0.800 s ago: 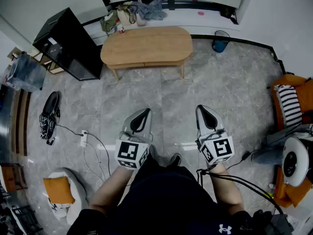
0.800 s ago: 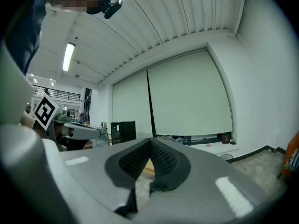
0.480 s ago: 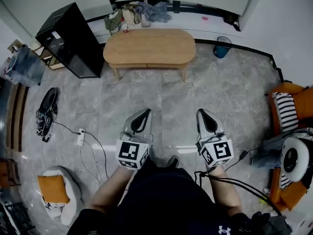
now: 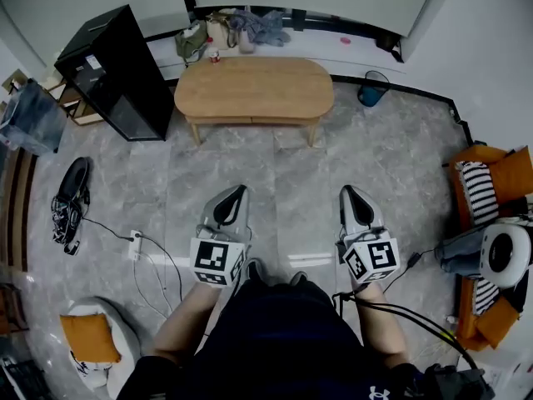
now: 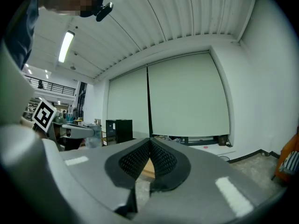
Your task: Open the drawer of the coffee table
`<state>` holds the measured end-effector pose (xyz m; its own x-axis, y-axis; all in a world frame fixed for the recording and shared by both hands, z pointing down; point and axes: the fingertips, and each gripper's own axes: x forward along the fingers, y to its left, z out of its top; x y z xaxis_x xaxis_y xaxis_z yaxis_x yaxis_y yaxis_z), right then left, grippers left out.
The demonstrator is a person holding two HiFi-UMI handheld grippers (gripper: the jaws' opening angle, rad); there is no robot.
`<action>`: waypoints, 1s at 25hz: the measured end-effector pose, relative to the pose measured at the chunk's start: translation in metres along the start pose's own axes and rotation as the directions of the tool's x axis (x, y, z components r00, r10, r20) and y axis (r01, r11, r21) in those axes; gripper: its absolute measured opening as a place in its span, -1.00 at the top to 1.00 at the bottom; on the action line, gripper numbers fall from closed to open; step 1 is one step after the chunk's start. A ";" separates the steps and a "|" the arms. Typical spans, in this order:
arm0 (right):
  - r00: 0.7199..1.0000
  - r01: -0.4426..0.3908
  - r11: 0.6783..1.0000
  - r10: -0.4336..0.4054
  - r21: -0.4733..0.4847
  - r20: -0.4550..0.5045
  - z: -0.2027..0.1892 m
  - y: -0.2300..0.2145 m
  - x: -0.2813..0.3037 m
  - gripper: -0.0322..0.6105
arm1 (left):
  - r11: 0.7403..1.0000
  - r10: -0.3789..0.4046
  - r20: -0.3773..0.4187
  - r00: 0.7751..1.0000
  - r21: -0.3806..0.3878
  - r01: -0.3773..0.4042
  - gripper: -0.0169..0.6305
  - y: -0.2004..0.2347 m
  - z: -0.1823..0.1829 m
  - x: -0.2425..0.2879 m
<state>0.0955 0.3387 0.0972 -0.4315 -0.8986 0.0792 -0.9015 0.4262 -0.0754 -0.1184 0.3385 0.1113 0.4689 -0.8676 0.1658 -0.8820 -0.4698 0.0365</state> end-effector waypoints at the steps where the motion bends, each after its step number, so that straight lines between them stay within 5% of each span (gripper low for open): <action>1: 1.000 0.010 1.000 -0.010 0.000 0.000 0.000 0.004 0.003 0.89 | 1.000 -0.008 -0.001 1.000 -0.004 0.008 0.93 0.007 -0.001 -0.002; 12: 0.995 0.084 0.997 -0.084 -0.003 -0.050 -0.009 0.021 0.020 0.89 | 0.997 -0.042 -0.039 0.998 -0.068 0.039 0.93 0.057 -0.026 -0.003; 25: 0.995 0.006 0.997 0.002 0.076 -0.096 -0.041 -0.018 0.092 0.89 | 0.998 0.005 -0.102 0.995 -0.057 -0.011 0.93 0.079 -0.033 0.071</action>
<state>0.0709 0.2529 0.1465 -0.4344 -0.8837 0.1742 -0.8986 0.4120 -0.1506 -0.1561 0.2455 0.1584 0.4576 -0.8485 0.2659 -0.8881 -0.4506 0.0905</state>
